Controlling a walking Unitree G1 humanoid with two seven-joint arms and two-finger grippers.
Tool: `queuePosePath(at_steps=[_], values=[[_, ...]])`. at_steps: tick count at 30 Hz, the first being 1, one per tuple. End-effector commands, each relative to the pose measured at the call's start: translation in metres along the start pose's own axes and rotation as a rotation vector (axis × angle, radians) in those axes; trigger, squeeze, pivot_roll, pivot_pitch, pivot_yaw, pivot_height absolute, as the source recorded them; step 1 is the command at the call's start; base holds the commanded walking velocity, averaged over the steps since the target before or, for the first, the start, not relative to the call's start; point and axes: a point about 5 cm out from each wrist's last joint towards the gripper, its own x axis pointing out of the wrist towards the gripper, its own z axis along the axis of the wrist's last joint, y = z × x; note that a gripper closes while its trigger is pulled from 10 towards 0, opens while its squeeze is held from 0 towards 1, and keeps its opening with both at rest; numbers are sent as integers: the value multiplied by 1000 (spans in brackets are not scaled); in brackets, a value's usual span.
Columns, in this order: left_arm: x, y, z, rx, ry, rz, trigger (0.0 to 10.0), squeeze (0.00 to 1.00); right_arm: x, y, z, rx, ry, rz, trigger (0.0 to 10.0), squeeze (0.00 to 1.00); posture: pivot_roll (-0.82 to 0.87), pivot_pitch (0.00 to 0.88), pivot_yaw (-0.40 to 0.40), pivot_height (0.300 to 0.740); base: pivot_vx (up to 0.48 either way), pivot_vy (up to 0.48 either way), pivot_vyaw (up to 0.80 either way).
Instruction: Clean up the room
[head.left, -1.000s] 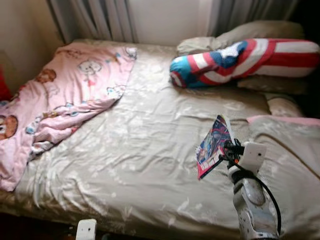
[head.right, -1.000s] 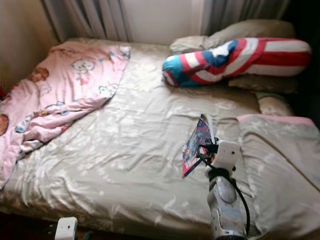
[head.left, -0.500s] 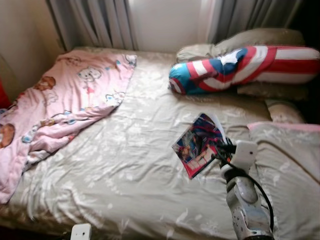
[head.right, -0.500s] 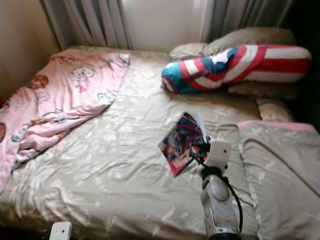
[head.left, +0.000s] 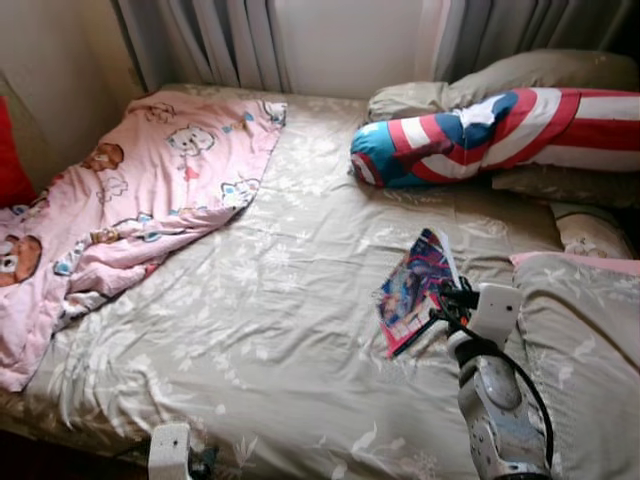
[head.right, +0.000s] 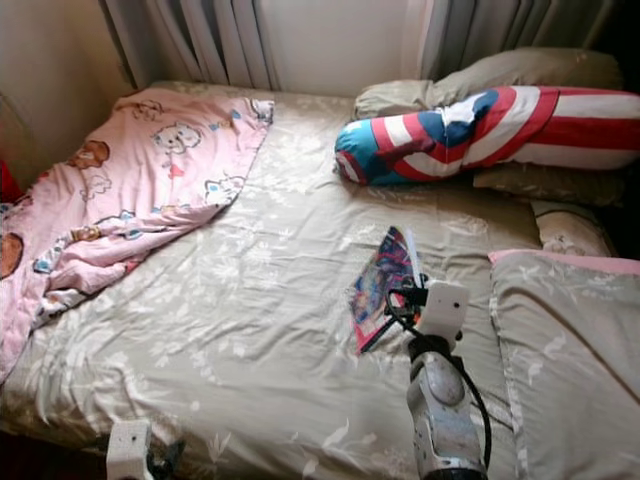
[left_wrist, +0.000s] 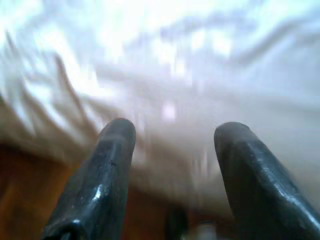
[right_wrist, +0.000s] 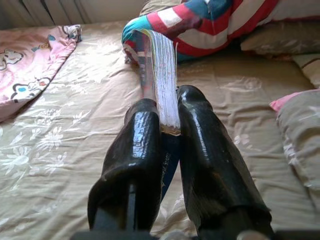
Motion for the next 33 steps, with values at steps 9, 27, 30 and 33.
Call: queuePosePath(at_steps=[9, 27, 30, 33], values=[[2, 5, 65, -22, -335, 30, 10000, 0, -1, 7, 5, 67, -39, 42, 10000, 0, -43, 99, 4, 730, 0, 0, 0], [7, -19, 113, -44, -461, -58, 10000, 0, -1, 1, 0, 78, -25, 9, 10000, 0, -60, 71, 16, 671, 0, 0, 0], [7, -19, 112, -44, -454, -59, 10000, 0, -2, 0, -1, 68, -20, 7, 10000, 0, -59, 67, 16, 671, 0, 0, 0], [6, -21, 110, -47, -444, -65, 10000, 0, -2, 1, -2, 67, -15, 16, 10000, 0, -58, 64, 15, 671, 0, 0, 0]])
